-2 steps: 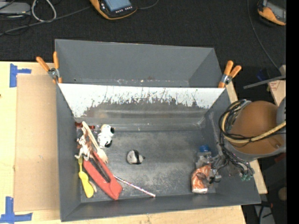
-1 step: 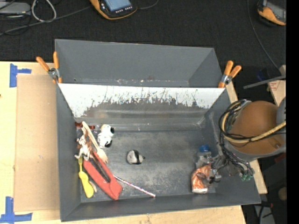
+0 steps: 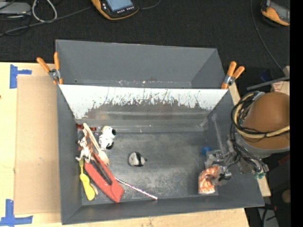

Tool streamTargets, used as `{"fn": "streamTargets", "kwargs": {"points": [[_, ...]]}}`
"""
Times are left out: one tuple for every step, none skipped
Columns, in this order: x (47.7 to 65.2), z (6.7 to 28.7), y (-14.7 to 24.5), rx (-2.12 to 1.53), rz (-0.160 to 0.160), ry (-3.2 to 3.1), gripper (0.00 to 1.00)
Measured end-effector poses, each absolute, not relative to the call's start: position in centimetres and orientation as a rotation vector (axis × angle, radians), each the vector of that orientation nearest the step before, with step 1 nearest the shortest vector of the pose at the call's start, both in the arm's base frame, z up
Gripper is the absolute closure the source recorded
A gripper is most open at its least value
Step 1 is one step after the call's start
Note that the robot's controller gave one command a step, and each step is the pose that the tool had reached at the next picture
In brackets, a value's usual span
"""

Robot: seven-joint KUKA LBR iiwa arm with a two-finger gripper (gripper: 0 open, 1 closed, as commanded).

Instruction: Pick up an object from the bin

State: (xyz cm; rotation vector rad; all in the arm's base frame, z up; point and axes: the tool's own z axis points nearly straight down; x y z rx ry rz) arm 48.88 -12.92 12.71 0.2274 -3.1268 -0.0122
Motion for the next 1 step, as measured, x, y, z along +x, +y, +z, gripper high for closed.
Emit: {"fn": "streamTargets", "kwargs": {"points": [[49.04, 21.07, -12.73, 0.227, -0.013, -3.128, 1.0]]}}
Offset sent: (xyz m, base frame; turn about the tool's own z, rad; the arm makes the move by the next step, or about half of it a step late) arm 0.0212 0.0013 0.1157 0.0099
